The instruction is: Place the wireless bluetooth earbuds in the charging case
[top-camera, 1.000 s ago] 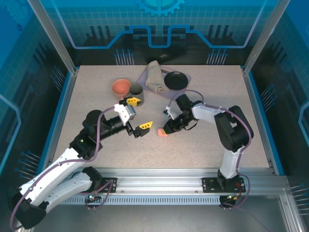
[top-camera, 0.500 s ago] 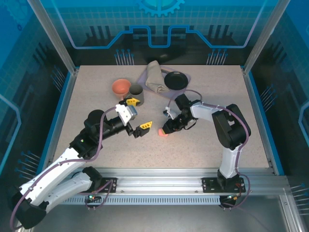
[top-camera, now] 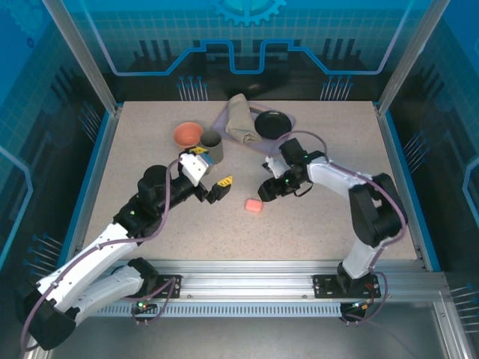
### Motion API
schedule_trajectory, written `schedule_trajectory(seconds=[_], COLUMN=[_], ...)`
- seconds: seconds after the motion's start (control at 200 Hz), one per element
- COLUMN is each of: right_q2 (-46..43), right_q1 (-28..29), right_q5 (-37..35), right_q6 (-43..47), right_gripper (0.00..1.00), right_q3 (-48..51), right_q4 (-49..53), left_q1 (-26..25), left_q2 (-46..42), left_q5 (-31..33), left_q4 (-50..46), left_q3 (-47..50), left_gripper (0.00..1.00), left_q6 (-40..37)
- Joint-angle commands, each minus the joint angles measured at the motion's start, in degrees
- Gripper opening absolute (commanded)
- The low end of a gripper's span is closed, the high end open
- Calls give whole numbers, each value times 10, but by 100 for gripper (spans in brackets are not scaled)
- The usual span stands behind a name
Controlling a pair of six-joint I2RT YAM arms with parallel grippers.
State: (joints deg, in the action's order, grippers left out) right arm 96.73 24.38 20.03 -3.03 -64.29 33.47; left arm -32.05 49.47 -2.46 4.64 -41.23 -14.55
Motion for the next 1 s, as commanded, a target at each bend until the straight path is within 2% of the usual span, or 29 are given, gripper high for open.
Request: schedule_trajectory(seconds=[0.0,0.11,0.195,0.3,0.375,0.465,0.555,0.71,0.885,0.99], right_q2=[-92,-182,-247,-312,-348,-374,-383,-368,-304,-266], right_q1=[-20,-42,-77,-138,-180,-224,-268,-315,-319,-307], right_q5=[-94,-183,-235,-248,-263,-282,-265,-239,-222,-213], right_q6=[3,-1,-7,-14,-28,-40,-52,-68,-85,-70], right_gripper=[70,72,78,86,99,100,100,100,100,100], right_q3=[17,44,77,128,179,232,282,367,430,421], right_q4=[25,15,-8,-52,-97,-151,-213,-353,-548,-599], left_q1=[45,91,124,166,188,209,231,256,266,271], left_q2=[-2,0,9,19,26,37,60,104,158,197], left_q5=[52,120,177,215,236,279,302,298,276,259], left_q4=[-18,-33,-49,-52,-50,-53,-61,-40,44,82], left_q3=[-30,-29,-21,1,20,42,57,84,123,134], left_gripper=[99,99,99,99,99,99,99,99,99,99], left_q6=[41,91,125,154,172,198,220,230,208,187])
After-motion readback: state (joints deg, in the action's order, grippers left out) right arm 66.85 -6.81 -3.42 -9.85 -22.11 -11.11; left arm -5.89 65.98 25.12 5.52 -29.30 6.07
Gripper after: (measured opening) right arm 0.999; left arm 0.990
